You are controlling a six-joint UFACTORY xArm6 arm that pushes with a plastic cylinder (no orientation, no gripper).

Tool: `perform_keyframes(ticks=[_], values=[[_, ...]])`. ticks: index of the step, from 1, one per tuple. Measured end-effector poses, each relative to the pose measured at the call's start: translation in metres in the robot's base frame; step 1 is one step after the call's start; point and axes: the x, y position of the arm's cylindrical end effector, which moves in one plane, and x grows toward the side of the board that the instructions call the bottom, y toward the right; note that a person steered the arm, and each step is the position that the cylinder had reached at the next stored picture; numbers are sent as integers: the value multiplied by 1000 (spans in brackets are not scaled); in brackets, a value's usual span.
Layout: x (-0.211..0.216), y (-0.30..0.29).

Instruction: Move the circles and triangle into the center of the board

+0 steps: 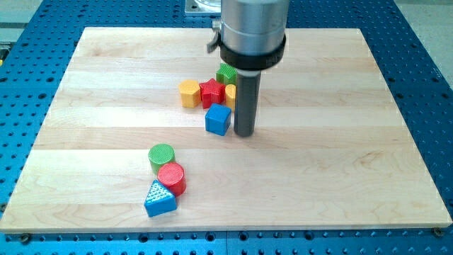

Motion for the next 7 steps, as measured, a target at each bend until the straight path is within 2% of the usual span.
perform_keyframes(ticks=[1,2,4,7], values=[[121,-42],[125,-58],[124,-128],[18,-90]])
